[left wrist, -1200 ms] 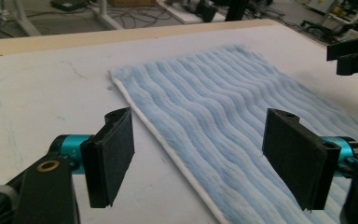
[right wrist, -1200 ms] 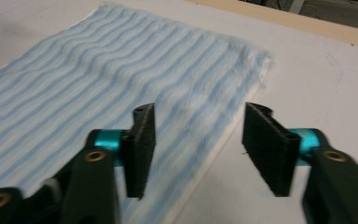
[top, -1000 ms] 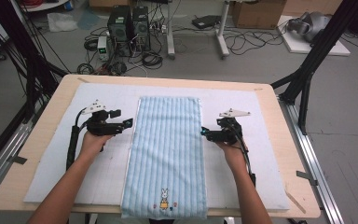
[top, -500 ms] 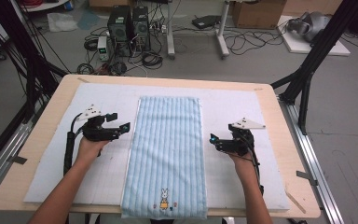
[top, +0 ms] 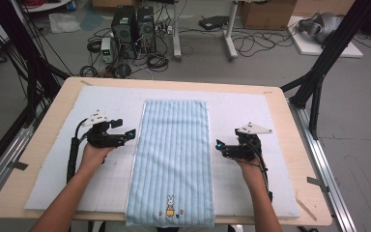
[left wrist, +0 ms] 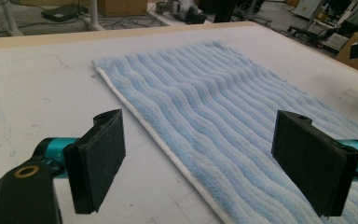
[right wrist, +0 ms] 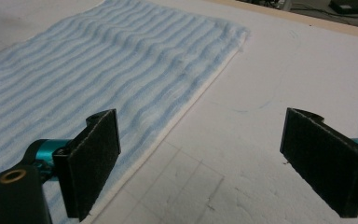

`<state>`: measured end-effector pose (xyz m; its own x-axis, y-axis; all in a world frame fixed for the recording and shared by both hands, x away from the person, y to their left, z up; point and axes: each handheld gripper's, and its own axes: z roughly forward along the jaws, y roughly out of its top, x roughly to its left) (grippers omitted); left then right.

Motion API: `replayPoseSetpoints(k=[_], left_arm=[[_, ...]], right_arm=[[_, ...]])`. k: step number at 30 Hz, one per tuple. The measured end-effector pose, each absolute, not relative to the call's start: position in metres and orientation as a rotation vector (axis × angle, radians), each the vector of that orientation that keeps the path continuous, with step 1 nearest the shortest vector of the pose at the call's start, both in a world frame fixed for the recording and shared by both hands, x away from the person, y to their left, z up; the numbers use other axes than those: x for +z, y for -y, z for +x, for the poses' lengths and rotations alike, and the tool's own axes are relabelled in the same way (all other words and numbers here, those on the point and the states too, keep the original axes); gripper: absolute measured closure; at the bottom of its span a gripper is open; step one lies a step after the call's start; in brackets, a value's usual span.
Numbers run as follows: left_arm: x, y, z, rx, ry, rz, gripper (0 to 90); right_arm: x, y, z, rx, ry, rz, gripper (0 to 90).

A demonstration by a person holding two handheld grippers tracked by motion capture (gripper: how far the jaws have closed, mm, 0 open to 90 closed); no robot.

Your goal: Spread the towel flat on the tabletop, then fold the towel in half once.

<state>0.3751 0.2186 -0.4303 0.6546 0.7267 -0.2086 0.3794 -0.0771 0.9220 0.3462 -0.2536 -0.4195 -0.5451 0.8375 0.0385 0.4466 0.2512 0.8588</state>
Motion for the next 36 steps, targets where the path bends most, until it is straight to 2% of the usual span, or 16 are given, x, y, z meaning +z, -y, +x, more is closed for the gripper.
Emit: replayPoseSetpoints(k=[18,24,30,33,36], left_arm=[[-0.434,-0.222,0.378,0.348,-0.949,1.681,17.9],[-0.434,-0.222,0.383,0.413,-0.991,1.66,17.8],[-0.427,-0.228,0.401,0.404,-1.069,1.666,22.6],[-0.425,-0.224,0.41,0.38,-1.062,1.697,27.4],[-0.426,-0.216,0.418,0.41,-1.06,1.705,30.6]], right_arm=[[-0.421,0.256,0.349,1.234,-2.088,1.195,11.1],[-0.421,0.257,0.349,1.241,-2.09,1.202,11.1],[-0.421,0.259,0.349,1.26,-2.085,1.216,11.0],[-0.422,0.258,0.35,1.255,-2.098,1.214,11.0],[-0.423,0.258,0.351,1.244,-2.116,1.208,11.0]])
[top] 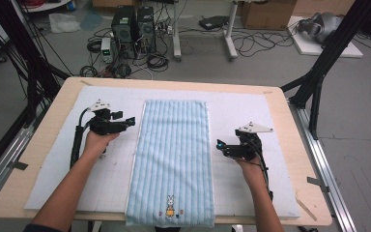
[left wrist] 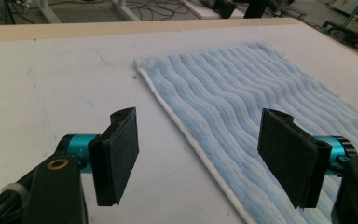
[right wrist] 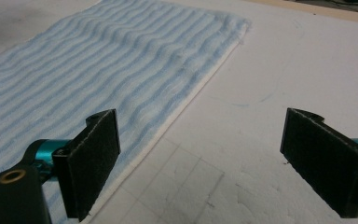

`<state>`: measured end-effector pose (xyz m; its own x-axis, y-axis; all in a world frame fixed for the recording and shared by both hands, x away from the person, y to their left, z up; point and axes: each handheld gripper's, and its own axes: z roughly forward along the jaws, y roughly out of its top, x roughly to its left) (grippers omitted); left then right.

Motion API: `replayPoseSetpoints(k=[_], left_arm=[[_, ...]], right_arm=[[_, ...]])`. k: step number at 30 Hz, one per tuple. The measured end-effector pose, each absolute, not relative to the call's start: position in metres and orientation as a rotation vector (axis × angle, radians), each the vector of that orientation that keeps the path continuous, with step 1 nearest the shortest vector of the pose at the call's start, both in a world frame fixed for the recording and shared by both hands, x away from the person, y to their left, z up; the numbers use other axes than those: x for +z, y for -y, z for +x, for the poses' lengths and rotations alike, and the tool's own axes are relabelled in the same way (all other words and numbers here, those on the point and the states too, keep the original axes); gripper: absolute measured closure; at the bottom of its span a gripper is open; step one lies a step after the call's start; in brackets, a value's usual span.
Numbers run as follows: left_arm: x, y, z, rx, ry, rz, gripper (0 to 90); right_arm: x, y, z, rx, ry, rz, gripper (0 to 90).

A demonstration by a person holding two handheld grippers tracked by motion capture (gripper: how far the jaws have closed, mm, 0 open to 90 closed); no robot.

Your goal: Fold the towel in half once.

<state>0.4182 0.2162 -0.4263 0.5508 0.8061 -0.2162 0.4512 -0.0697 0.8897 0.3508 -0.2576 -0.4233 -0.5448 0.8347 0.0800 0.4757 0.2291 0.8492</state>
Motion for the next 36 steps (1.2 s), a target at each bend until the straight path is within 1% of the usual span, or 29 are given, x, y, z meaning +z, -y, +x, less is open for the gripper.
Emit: replayPoseSetpoints(k=[5,9,13,16,18,19,20,24,28,31,36], left_arm=[[-0.435,-0.2,0.432,0.374,-1.085,1.771,39.8],[-0.438,-0.187,0.441,0.354,-1.09,1.828,42.7],[-0.442,-0.174,0.445,0.383,-1.081,1.913,43.2],[-0.447,-0.169,0.445,0.401,-1.078,1.947,48.3],[-0.45,-0.166,0.445,0.423,-1.069,1.984,49.8],[-0.45,-0.166,0.445,0.429,-1.061,2.0,52.4],[-0.45,-0.165,0.444,0.446,-1.055,2.007,52.9],[-0.45,-0.162,0.442,0.464,-1.021,2.028,64.6],[-0.451,-0.16,0.442,0.42,-1.017,2.008,84.1],[-0.45,-0.163,0.444,0.363,-1.051,1.94,85.8],[-0.447,-0.171,0.446,0.325,-1.06,1.892,85.8]], right_arm=[[-0.424,0.257,0.351,1.247,-2.117,1.214,11.0],[-0.423,0.259,0.351,1.254,-2.11,1.22,11.0],[-0.424,0.262,0.351,1.255,-2.104,1.229,11.0],[-0.424,0.264,0.352,1.268,-2.094,1.238,11.0],[-0.423,0.265,0.352,1.272,-2.091,1.246,11.0],[-0.424,0.265,0.352,1.273,-2.091,1.245,11.0],[-0.424,0.265,0.352,1.271,-2.092,1.246,11.0],[-0.424,0.264,0.352,1.265,-2.097,1.248,11.0],[-0.425,0.263,0.352,1.262,-2.101,1.253,11.0],[-0.425,0.261,0.354,1.262,-2.096,1.255,11.0],[-0.426,0.25,0.364,1.262,-2.133,1.275,11.1]])
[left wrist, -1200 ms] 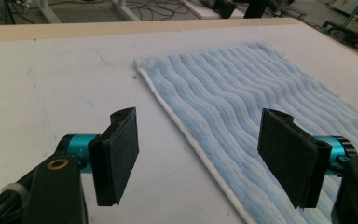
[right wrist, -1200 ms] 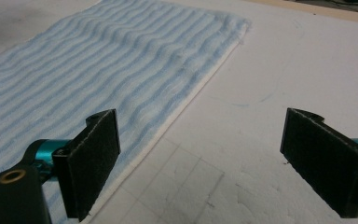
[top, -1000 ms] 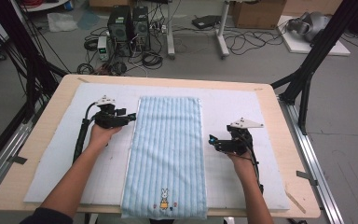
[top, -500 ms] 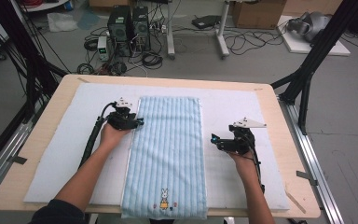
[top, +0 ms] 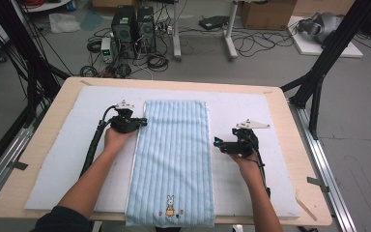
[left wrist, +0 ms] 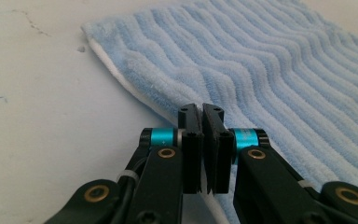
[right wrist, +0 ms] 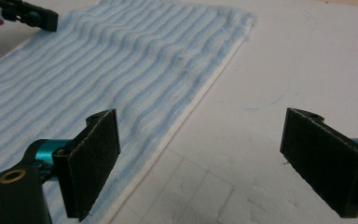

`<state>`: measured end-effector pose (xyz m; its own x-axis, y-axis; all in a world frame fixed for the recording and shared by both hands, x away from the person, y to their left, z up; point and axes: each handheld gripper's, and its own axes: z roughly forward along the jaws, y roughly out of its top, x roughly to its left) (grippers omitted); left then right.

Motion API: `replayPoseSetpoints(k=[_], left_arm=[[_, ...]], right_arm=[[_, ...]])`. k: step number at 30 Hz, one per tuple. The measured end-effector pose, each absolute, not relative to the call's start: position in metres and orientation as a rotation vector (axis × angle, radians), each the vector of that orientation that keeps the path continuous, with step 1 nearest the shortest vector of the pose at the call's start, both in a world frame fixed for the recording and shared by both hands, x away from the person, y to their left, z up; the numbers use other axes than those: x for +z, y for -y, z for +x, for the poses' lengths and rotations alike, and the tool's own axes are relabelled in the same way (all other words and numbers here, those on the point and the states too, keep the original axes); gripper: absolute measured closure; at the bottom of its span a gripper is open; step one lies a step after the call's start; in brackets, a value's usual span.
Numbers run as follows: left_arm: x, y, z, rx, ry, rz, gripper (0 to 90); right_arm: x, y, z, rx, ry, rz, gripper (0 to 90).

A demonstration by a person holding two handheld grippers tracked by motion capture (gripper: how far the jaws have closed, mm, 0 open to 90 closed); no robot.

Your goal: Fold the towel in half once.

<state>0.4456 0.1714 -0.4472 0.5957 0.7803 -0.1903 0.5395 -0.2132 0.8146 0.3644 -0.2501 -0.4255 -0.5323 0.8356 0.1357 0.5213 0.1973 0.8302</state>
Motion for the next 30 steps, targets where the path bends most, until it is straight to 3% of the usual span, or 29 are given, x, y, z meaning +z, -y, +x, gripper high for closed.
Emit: replayPoseSetpoints(k=[6,11,17,22,27,30], left_arm=[[-0.446,-0.174,0.446,0.312,-1.054,1.875,85.8],[-0.446,-0.176,0.446,0.299,-1.054,1.867,85.8],[-0.448,-0.176,0.447,0.285,-1.05,1.864,85.7],[-0.449,-0.178,0.448,0.276,-1.046,1.868,85.7],[-0.45,-0.178,0.448,0.269,-1.046,1.876,85.9],[-0.45,-0.178,0.448,0.273,-1.048,1.875,86.1]], right_arm=[[-0.432,0.237,0.395,1.197,-2.204,1.34,11.2],[-0.434,0.223,0.419,1.14,-2.237,1.327,19.1],[-0.439,0.21,0.438,1.11,-2.271,1.342,40.9],[-0.442,0.195,0.448,1.012,-2.282,1.352,49.1],[-0.442,0.187,0.452,0.956,-2.26,1.325,63.2],[-0.439,0.181,0.45,0.895,-2.299,1.266,83.4]])
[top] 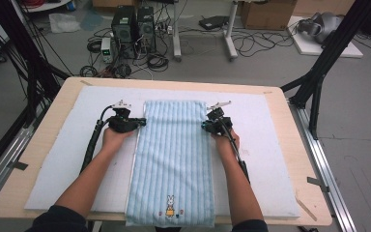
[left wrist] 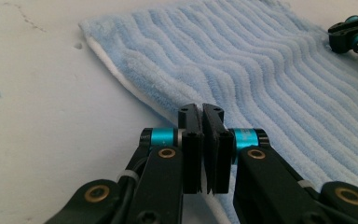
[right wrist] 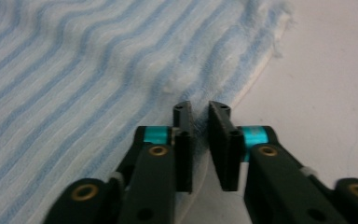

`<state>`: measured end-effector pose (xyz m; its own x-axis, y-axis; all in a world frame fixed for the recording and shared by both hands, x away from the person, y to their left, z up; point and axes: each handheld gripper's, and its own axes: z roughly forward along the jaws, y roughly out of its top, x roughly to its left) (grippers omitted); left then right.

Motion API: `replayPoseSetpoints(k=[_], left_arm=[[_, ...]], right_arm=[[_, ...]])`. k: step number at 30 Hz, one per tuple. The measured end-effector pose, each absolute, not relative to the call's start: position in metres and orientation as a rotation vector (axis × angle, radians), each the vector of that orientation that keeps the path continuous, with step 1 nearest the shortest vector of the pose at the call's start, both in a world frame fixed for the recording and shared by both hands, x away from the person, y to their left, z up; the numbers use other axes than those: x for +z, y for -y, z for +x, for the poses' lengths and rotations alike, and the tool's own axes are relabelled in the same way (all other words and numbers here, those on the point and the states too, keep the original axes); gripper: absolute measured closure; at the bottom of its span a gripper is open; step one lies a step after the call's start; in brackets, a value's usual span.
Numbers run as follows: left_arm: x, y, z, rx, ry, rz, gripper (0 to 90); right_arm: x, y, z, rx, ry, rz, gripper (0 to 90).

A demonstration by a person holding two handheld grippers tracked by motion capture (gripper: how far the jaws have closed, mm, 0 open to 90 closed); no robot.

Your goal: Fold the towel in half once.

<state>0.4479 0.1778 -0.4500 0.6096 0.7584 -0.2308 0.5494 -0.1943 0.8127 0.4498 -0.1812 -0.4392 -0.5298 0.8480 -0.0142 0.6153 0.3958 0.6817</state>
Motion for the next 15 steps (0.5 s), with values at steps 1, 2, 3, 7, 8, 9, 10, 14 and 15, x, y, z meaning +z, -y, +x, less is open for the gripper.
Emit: replayPoseSetpoints(k=[1,2,3,7,8,9,10,14,15], left_arm=[[-0.45,-0.178,0.448,0.272,-1.05,1.874,86.2],[-0.45,-0.178,0.448,0.277,-1.05,1.873,86.3],[-0.45,-0.178,0.449,0.282,-1.055,1.863,86.4],[-0.444,-0.181,0.456,0.271,-1.081,1.759,86.4],[-0.442,-0.18,0.458,0.285,-1.08,1.765,86.4],[-0.439,-0.179,0.46,0.294,-1.076,1.772,86.4],[-0.437,-0.178,0.463,0.296,-1.076,1.765,86.4],[-0.429,-0.179,0.467,0.294,-1.063,1.724,86.4],[-0.429,-0.181,0.466,0.284,-1.055,1.729,86.4]], right_arm=[[-0.439,0.179,0.45,0.882,-2.313,1.247,85.6],[-0.438,0.177,0.45,0.863,-2.321,1.232,86.1],[-0.437,0.177,0.451,0.862,-2.326,1.235,86.3],[-0.437,0.183,0.456,0.913,-2.291,1.244,86.5],[-0.436,0.186,0.458,0.941,-2.272,1.246,86.5],[-0.435,0.188,0.46,0.979,-2.253,1.245,86.5],[-0.434,0.19,0.462,1.001,-2.239,1.261,86.5],[-0.428,0.194,0.465,1.069,-2.178,1.267,86.4],[-0.428,0.195,0.465,1.085,-2.18,1.271,86.4]])
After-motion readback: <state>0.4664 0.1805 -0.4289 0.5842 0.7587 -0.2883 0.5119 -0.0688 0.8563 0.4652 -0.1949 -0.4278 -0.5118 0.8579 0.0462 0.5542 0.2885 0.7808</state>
